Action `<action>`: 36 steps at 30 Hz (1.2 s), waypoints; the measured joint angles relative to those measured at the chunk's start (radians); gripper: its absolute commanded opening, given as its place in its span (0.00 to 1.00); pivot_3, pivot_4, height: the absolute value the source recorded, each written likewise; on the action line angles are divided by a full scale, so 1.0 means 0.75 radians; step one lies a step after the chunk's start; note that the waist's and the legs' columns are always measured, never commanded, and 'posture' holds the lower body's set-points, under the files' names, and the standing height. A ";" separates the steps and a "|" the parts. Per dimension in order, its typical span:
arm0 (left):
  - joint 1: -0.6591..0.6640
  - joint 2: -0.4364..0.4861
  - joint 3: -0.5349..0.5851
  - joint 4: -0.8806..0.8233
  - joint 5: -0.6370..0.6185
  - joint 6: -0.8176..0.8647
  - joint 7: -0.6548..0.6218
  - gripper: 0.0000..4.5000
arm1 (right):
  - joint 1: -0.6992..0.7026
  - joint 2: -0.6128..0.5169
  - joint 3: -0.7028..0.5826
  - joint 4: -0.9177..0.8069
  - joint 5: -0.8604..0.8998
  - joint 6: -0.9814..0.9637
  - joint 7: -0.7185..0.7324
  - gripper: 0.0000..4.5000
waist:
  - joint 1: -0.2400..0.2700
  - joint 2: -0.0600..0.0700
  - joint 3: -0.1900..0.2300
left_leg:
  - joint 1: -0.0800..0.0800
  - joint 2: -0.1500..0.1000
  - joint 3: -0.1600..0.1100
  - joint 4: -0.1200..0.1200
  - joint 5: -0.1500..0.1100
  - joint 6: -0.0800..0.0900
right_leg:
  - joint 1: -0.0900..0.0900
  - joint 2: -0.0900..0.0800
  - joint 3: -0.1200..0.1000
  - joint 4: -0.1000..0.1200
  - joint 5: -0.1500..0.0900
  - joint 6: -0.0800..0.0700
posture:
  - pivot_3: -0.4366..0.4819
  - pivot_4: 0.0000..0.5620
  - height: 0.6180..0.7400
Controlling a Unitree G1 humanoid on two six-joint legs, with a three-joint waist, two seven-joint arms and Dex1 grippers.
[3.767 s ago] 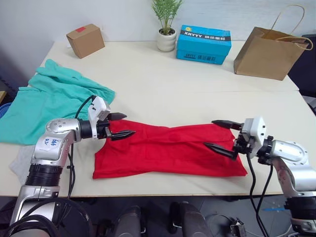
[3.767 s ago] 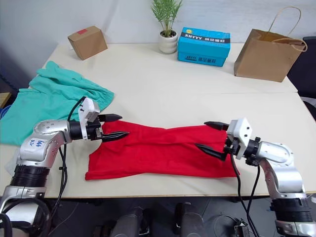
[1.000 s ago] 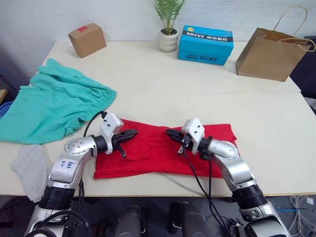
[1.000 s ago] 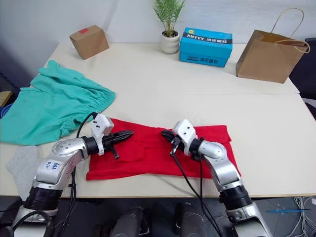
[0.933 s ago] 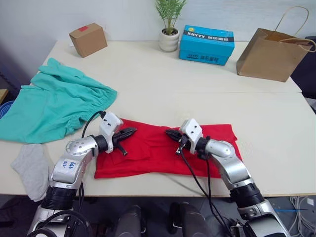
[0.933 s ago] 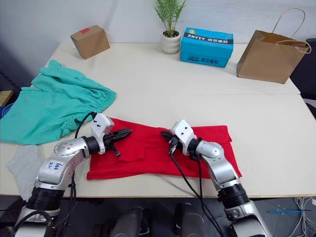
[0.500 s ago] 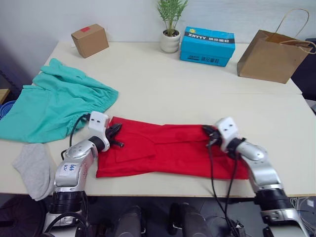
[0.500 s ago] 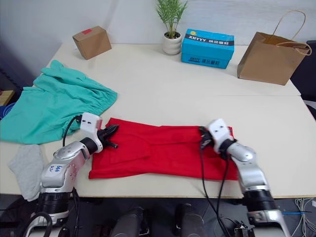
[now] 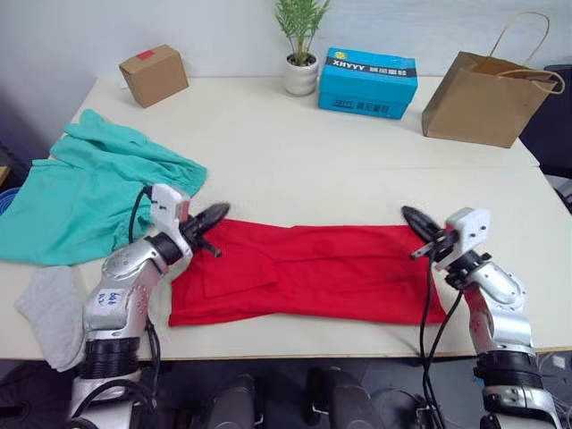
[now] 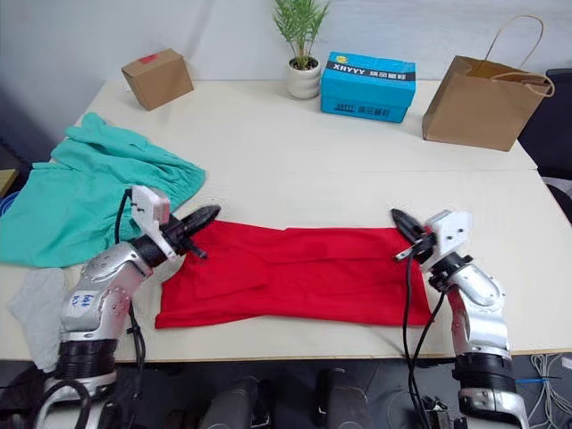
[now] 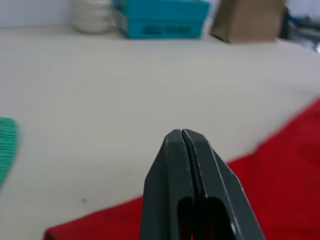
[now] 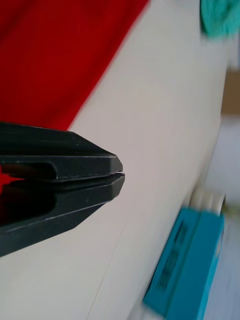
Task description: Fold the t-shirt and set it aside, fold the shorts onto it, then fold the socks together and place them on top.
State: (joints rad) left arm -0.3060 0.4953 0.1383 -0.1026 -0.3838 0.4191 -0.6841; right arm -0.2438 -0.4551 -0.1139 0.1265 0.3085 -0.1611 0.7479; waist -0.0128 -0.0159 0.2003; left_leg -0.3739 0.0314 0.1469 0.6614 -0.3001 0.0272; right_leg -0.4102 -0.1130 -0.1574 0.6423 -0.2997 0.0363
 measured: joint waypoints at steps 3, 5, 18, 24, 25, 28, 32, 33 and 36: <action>0.045 0.019 -0.093 -0.009 0.068 -0.035 -0.026 0.00 | 0.042 0.021 0.134 -0.026 -0.106 0.004 0.004 0.01 | 0.007 0.000 0.000 | 0.000 -0.001 0.000 0.000 0.000 0.000 | 0.000 0.000 0.000 0.000 0.000 0.000 | 0.48 0.27 1.00; 0.105 0.029 -0.119 0.000 0.122 -0.067 -0.016 0.00 | 0.076 0.025 0.147 0.014 -0.134 -0.014 -0.004 0.01 | 0.017 0.000 0.000 | -0.001 -0.001 0.000 0.000 -0.001 0.001 | 0.000 -0.001 0.000 -0.001 0.000 0.000 | 0.48 0.27 1.00; 0.212 0.041 -0.025 0.059 0.142 -0.143 0.027 0.00 | 0.101 -0.181 -0.191 0.371 -0.007 -0.076 0.032 0.01 | 0.014 0.000 0.000 | 0.000 -0.001 -0.001 0.000 -0.002 0.002 | 0.001 -0.002 0.000 -0.002 0.000 0.001 | 0.48 0.27 1.00; 0.232 0.109 0.053 -0.009 -0.059 -0.178 -0.218 0.13 | 0.097 -0.412 -0.239 0.192 0.269 0.354 0.292 0.14 | 0.013 0.004 0.002 | -0.001 0.000 -0.001 0.000 -0.003 0.004 | 0.000 -0.002 0.000 -0.003 0.000 0.001 | 0.48 0.27 1.00; 0.240 0.144 0.068 -0.032 -0.082 -0.176 -0.255 0.20 | 0.070 -0.474 -0.238 0.199 0.280 0.414 0.329 0.21 | 0.012 0.004 0.002 | 0.000 0.000 -0.001 0.000 -0.003 0.004 | 0.001 -0.002 0.000 -0.003 0.000 0.001 | 0.48 0.27 1.00; 0.250 0.266 0.107 -0.098 -0.132 -0.149 -0.357 0.40 | -0.104 -0.662 -0.191 0.312 0.243 0.546 0.486 0.44 | 0.012 0.006 0.002 | 0.000 0.000 -0.001 0.000 -0.005 0.006 | 0.001 -0.002 0.000 -0.004 0.000 0.000 | 0.48 0.27 1.00; 0.275 0.296 0.114 -0.165 -0.206 -0.158 -0.493 0.69 | -0.437 -0.693 0.017 0.594 0.074 0.561 0.650 0.77 | 0.006 0.007 0.002 | -0.001 0.000 0.000 0.000 -0.005 0.003 | 0.000 -0.002 0.000 -0.005 0.000 0.000 | 0.48 0.27 1.00; 0.287 0.299 0.108 -0.178 -0.229 -0.156 -0.523 0.77 | -0.510 -0.679 0.073 0.681 0.018 0.547 0.679 0.85 | 0.007 0.007 0.002 | -0.001 0.000 0.000 0.000 -0.005 0.003 | -0.001 -0.002 -0.001 -0.006 0.000 0.000 | 0.48 0.27 1.00; 0.324 0.303 0.104 -0.223 -0.290 -0.142 -0.585 0.98 | -0.709 -0.613 0.198 0.940 -0.130 0.486 0.720 1.00 | 0.004 0.009 0.003 | -0.003 0.000 0.001 0.000 -0.004 0.003 | -0.002 -0.001 0.000 -0.006 0.000 0.000 | 0.48 0.27 1.00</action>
State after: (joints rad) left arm -0.0628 0.7228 0.2163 -0.2702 -0.6016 0.3127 -1.1226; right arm -0.7759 -0.9146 0.0348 0.8315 0.2112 0.2035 1.2881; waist -0.0099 -0.0095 0.2028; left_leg -0.3765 0.0311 0.1479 0.6611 -0.3032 0.0292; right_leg -0.4120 -0.1140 -0.1578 0.6376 -0.2996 0.0363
